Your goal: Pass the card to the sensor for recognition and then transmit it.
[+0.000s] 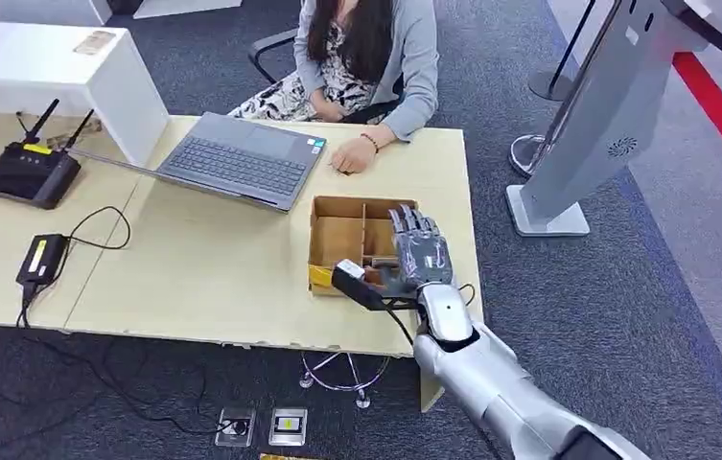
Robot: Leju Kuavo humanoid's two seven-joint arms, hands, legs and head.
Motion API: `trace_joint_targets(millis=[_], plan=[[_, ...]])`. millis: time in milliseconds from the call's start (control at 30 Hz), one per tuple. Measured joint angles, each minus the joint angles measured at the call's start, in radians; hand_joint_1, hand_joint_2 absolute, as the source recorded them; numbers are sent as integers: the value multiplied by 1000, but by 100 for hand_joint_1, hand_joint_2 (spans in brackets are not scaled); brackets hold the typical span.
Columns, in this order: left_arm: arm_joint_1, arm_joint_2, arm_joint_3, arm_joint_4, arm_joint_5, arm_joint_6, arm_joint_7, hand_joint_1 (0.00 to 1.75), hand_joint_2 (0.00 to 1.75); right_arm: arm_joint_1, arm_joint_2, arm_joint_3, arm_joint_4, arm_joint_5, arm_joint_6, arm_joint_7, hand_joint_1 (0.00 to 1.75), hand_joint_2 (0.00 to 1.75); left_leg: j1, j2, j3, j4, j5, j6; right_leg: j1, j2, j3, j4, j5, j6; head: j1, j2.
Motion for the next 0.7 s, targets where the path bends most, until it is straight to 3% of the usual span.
trace_joint_targets(millis=[367, 400, 700], plan=[[-3, -21, -60, -4, -11, -42, 4, 0, 0, -22, 7, -3, 27, -29, 11, -31, 0, 175, 0, 0, 0, 0, 0, 0, 0, 0, 0, 0, 0, 0, 0, 0], [-4, -24, -66, -4, -10, -44, 4, 0, 0, -23, 8, -3, 28, -32, 12, -31, 169, 175, -1, 0, 0, 0, 0, 0, -1, 0, 0, 0, 0, 0, 0, 0], [-13, -31, -147, -4, 3, -99, 4, 0, 0, -28, 15, -3, 45, -47, 76, -52, 175, 175, -1, 0, 0, 0, 0, 0, -1, 0, 0, 0, 0, 0, -1, 0]])
